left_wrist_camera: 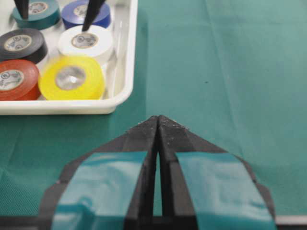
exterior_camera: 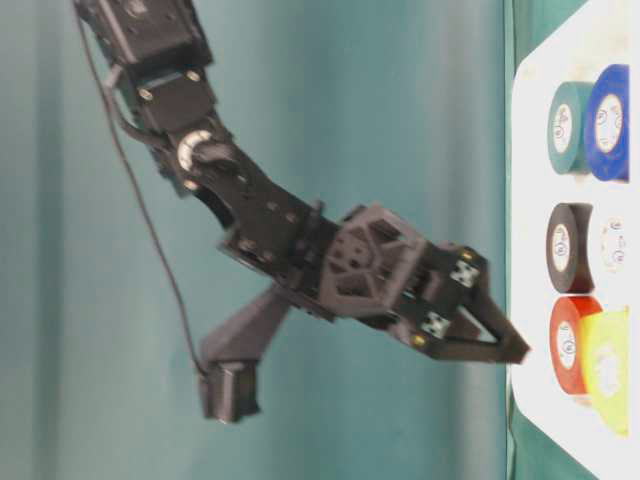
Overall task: Put the tape into the white case with the right arm.
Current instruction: 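Lift the yellow tape and place it in the tray's lower left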
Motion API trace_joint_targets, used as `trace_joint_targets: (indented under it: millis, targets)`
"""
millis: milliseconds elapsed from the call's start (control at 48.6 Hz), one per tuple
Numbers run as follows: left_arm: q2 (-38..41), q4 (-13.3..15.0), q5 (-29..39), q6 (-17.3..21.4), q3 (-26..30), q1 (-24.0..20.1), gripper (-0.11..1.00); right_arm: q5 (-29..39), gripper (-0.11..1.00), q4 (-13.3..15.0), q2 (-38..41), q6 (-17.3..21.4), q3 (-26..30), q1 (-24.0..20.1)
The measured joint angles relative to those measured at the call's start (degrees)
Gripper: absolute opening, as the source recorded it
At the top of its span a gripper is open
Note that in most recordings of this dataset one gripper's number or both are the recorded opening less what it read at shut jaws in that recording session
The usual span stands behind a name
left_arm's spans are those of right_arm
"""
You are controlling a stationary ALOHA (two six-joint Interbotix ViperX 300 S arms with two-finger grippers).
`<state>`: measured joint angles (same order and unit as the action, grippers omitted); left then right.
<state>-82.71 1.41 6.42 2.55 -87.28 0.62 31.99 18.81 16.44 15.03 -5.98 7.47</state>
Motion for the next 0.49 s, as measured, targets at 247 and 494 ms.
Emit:
trace_joint_targets:
  millis: [247, 494]
  targets:
    - [0.1, 0.0, 0.0, 0.0, 0.0, 0.0, 0.0, 2.9, 0.82, -0.1, -6.1, 0.3, -6.2, -0.4]
    - [0.0, 0.0, 0.0, 0.0, 0.0, 0.0, 0.0, 3.3, 0.82, -0.9, -15.6, 0.4, -16.9, -2.1]
